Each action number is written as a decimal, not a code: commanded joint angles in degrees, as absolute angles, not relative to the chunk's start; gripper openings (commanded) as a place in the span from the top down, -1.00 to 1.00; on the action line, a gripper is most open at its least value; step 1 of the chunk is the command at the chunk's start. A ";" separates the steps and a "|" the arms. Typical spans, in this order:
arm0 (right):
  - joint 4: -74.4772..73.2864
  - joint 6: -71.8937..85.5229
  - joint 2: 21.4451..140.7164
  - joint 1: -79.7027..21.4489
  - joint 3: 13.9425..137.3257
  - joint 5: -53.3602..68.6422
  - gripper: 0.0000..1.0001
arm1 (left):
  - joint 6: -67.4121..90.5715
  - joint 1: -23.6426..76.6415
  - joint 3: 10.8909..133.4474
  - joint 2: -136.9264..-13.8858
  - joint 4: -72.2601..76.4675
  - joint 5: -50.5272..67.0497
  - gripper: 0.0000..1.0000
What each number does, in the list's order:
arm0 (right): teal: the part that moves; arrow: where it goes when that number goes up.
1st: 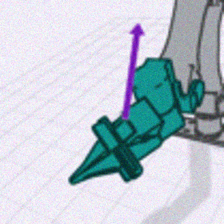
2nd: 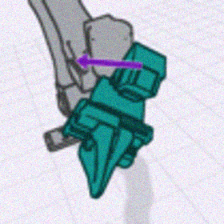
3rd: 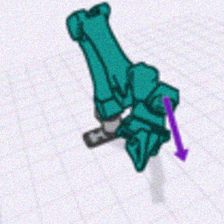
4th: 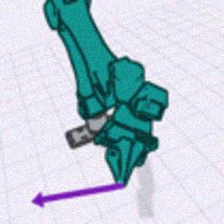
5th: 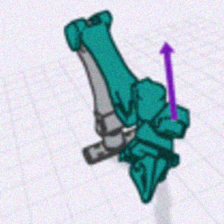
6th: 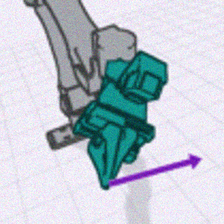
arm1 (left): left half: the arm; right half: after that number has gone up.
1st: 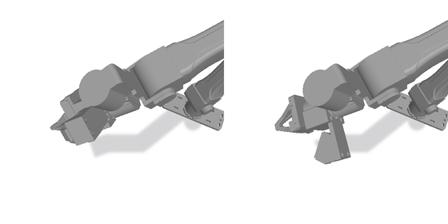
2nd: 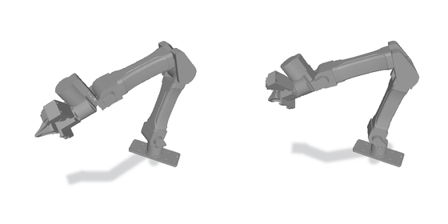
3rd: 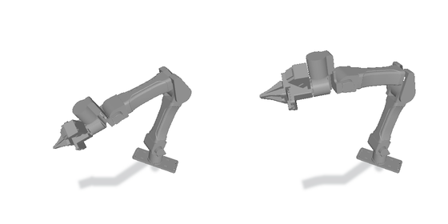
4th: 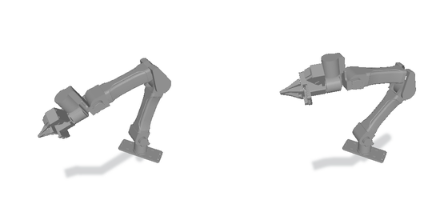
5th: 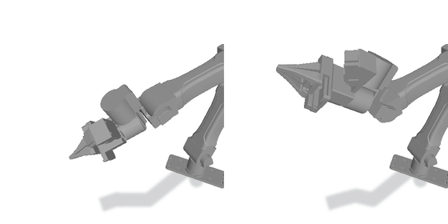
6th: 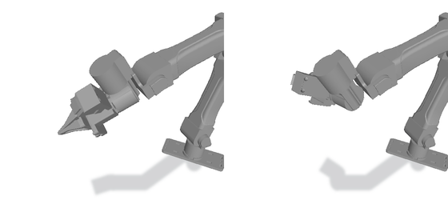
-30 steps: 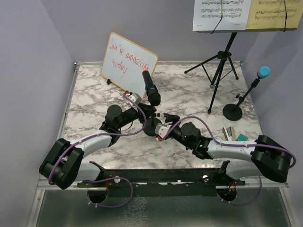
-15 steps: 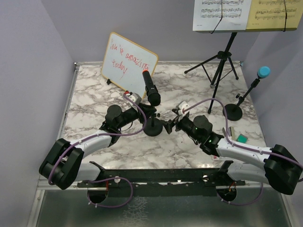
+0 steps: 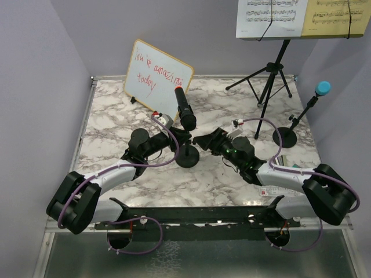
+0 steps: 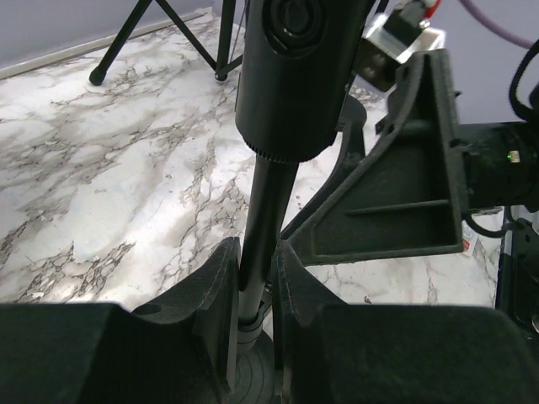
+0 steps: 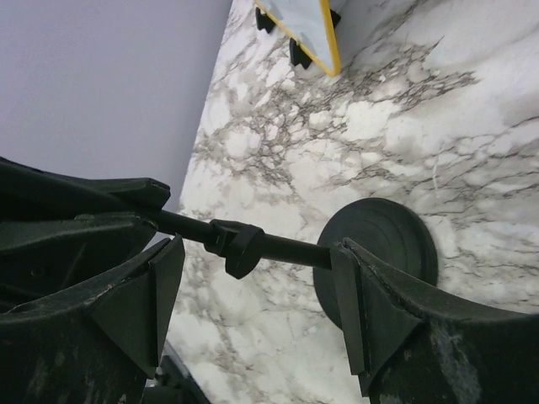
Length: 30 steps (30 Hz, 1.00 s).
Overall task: Pack up the instrument practice props
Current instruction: Unscrew the knob on the microphone stand.
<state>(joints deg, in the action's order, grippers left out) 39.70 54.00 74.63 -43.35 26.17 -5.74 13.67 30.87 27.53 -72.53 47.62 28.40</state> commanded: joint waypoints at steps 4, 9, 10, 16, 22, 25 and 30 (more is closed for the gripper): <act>51.81 67.83 82.18 -40.10 24.87 4.78 -0.38 | 15.26 31.38 28.13 -71.17 47.22 31.07 1.00; 59.36 71.42 86.31 -37.75 23.59 10.30 -0.13 | 15.47 31.38 28.38 -71.66 47.20 31.42 1.00; 60.73 72.00 87.02 -37.45 23.37 11.45 -0.08 | 15.47 31.38 28.39 -71.81 47.20 31.34 1.00; 65.75 74.17 90.61 -36.42 23.26 15.73 0.09 | 15.38 31.38 28.56 -72.36 47.20 31.54 1.00; 68.96 75.32 92.97 -36.13 24.14 19.40 0.25 | 15.47 31.38 28.78 -72.86 47.11 31.89 1.00; 68.99 75.32 93.08 -35.97 24.26 19.70 0.36 | 15.55 31.38 28.83 -72.85 47.11 31.98 1.00; 70.12 75.06 92.91 -35.45 23.53 19.65 0.48 | 15.54 31.38 28.74 -72.53 47.11 32.08 1.00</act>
